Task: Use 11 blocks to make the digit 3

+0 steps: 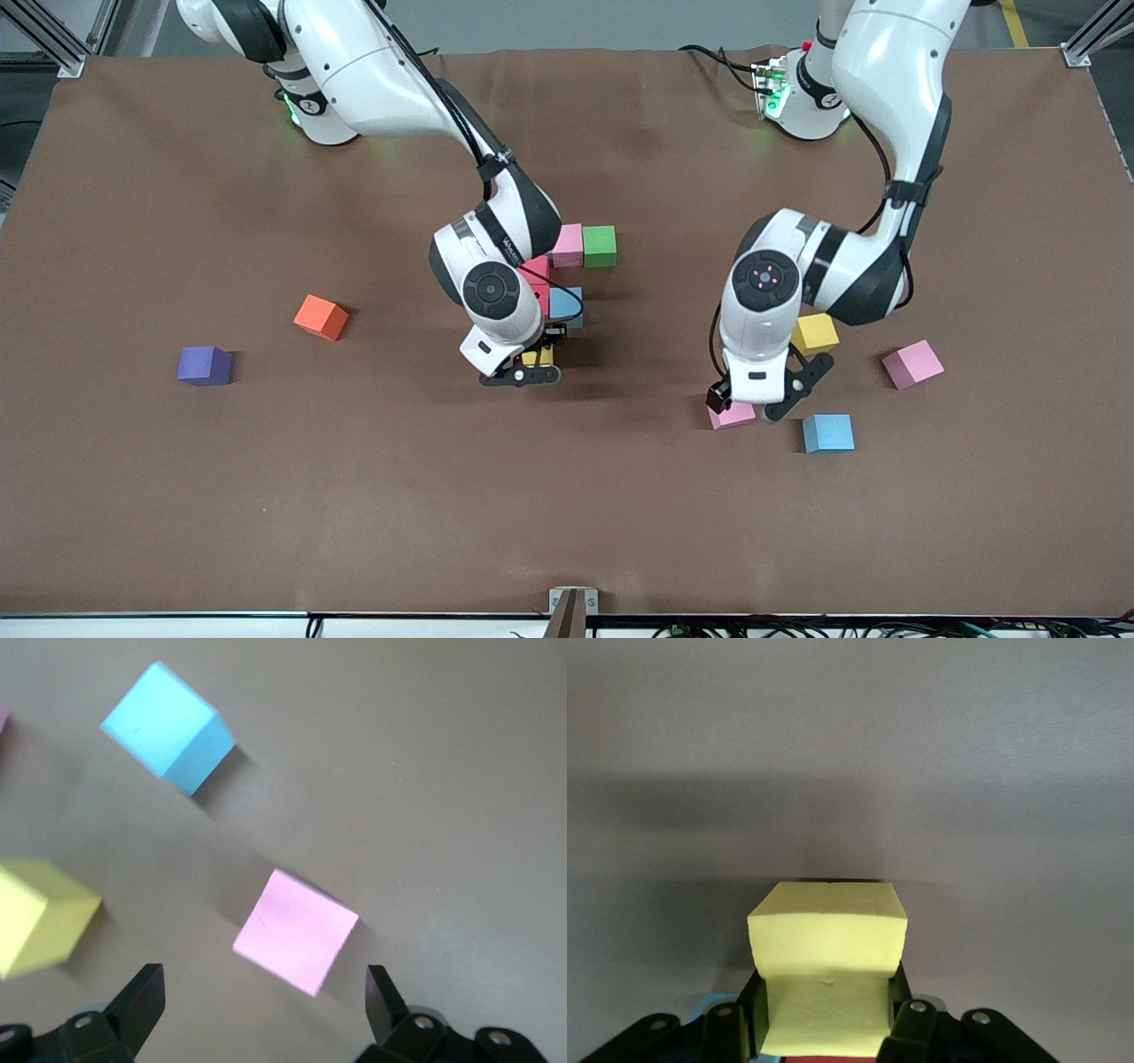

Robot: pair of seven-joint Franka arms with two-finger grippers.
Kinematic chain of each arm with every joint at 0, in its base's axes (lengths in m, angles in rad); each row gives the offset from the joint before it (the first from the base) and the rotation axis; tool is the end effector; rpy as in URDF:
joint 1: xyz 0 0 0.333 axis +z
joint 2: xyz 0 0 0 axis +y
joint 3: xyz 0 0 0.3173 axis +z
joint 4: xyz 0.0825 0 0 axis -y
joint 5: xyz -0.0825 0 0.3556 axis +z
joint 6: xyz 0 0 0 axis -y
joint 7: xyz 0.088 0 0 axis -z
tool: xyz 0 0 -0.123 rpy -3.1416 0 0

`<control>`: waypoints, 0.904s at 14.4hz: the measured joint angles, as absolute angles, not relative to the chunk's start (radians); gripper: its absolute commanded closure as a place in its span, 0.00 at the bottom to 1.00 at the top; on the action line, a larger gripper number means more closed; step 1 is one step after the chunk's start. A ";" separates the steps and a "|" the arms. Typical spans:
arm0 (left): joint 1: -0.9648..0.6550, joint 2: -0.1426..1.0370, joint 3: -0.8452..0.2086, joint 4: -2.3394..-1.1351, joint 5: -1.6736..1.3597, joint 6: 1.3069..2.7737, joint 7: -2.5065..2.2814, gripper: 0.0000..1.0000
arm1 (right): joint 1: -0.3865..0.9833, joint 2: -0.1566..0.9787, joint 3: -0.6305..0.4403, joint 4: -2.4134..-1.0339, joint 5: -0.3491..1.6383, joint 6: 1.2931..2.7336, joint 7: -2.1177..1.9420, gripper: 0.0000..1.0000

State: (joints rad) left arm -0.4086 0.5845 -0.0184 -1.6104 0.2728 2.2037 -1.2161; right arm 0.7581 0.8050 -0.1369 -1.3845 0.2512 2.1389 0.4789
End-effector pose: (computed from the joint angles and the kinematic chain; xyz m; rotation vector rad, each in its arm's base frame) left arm 0.6164 -0.2647 0.2904 -2.8476 -0.9299 -0.2411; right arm 0.5545 0.4380 0.2310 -3.0659 -0.0643 0.1413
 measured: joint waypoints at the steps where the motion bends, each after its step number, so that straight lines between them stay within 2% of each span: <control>1: -0.398 0.614 -0.019 -1.589 0.273 2.210 -1.134 0.00 | 0.759 0.807 -0.132 -1.400 0.251 2.166 0.479 0.53; 5: -0.351 0.701 -0.020 -1.538 0.209 2.272 -0.843 0.00 | 0.760 0.806 -0.130 -1.408 0.251 2.177 0.480 0.53; 13: -0.339 0.740 -0.030 -1.529 0.119 2.305 -0.647 0.00 | 0.760 0.804 -0.130 -1.412 0.251 2.174 0.479 0.53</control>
State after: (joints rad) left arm -0.3390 0.7400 -0.0301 -1.5292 0.1185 2.3050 -0.6466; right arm 0.7605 0.8037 -0.1297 -1.4118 0.2512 2.1743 0.4792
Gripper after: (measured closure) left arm 0.000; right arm 0.454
